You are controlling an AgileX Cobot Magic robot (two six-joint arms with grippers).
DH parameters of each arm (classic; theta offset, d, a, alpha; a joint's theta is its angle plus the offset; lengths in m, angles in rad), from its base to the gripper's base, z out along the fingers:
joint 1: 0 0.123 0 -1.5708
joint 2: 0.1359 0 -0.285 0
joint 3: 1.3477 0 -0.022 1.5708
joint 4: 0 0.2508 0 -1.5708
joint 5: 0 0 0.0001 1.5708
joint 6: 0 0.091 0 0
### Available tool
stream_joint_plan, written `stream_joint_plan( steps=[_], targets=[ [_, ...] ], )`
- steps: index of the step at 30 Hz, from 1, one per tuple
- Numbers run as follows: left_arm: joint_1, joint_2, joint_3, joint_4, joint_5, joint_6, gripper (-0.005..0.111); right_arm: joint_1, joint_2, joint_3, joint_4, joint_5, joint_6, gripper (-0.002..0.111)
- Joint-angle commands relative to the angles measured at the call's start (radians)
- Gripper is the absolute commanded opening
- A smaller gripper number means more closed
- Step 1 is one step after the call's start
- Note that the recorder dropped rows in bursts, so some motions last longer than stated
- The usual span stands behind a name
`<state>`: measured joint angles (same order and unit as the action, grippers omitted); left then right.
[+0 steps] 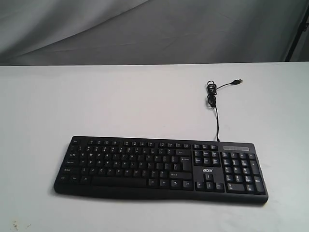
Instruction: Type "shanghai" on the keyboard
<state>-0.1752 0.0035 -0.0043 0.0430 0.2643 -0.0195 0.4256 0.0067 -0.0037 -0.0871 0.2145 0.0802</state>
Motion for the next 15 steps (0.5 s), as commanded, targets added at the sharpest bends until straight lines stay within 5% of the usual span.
stream_joint_plan(
  steps=[1,15],
  targets=[
    [-0.004,-0.003,0.004,0.001,-0.005,-0.003,0.000,-0.008,-0.007,0.004,0.003,0.004,0.004,0.000],
    [-0.004,-0.003,0.004,0.001,-0.005,-0.003,0.000,-0.008,-0.007,-0.002,0.003,0.012,0.004,0.000]
  ],
)
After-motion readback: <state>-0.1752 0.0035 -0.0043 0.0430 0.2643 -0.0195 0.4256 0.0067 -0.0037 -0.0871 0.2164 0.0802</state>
